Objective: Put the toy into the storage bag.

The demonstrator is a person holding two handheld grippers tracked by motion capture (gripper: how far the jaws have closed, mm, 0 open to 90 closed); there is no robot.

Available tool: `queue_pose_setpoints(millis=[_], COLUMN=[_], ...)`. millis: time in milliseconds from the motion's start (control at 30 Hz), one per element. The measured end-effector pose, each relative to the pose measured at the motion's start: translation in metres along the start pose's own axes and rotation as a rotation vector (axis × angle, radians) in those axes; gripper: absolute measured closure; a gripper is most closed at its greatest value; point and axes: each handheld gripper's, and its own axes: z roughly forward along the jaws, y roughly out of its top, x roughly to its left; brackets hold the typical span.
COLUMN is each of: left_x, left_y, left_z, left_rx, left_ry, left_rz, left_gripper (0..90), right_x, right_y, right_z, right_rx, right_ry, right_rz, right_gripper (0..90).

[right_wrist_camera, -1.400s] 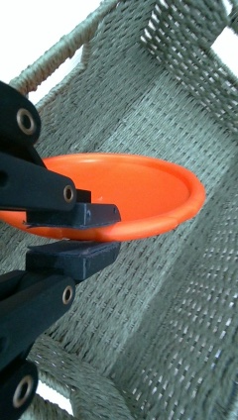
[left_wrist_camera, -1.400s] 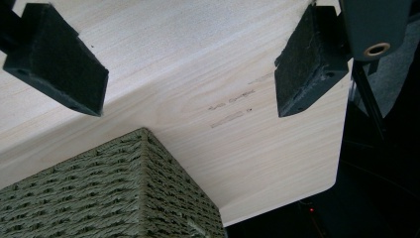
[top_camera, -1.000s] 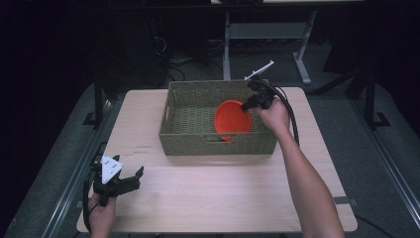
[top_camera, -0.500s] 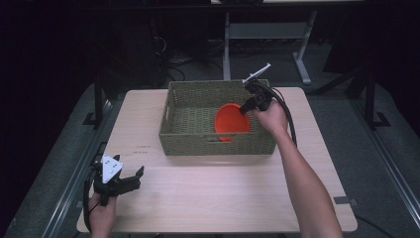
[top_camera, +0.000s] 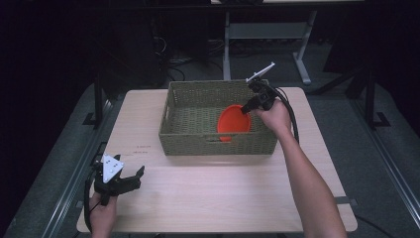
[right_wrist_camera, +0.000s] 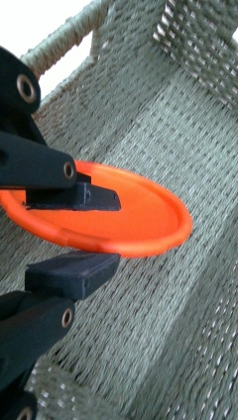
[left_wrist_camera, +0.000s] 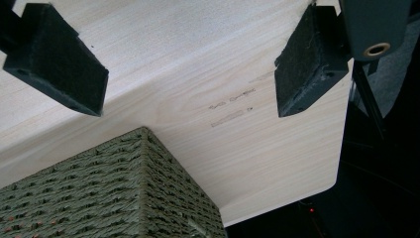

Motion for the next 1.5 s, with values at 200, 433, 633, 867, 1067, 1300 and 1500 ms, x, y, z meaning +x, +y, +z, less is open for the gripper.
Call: queue_pose_setpoints(millis=[200,433,633,867,1067,1300,1500], left_x=[0.0,0.0,-0.001,-0.002,-0.001,-0.002,-0.002], left_y=[-0.001,-0.001,-0.001,-0.001,-0.001,-0.001,-0.001], left_z=[-0.001,-0.002,-0.002,-0.001,-0.001,-0.001,0.0], left_rx=[-0.007,-0.005,-0.008,-0.007,-0.006,-0.006,-0.003], left_ry=[-0.001,0.002,-0.002,-0.004,-0.002,-0.004,-0.003], left_rz=[-0.002,0.001,-0.004,-0.001,-0.002,-0.001,-0.003], left_gripper=[12.8,12.8,12.9,12.8,12.9,12.8,12.9], right_x=[0.001,0.005,0.002,-0.002,-0.004,-0.006,-0.002], right_y=[0.0,-0.003,-0.01,-0.019,-0.024,-0.031,-0.036], right_z=[0.003,0.005,0.005,-0.005,-0.018,-0.027,-0.032], right_rx=[-0.006,-0.007,-0.01,-0.04,-0.077,-0.095,-0.104], right_ry=[0.033,0.048,0.075,0.095,0.11,0.135,0.148], right_rz=[0.008,-0.003,-0.004,0.012,0.013,0.02,0.011], right_gripper=[67.4,61.2,55.3,51.6,46.8,41.6,39.4])
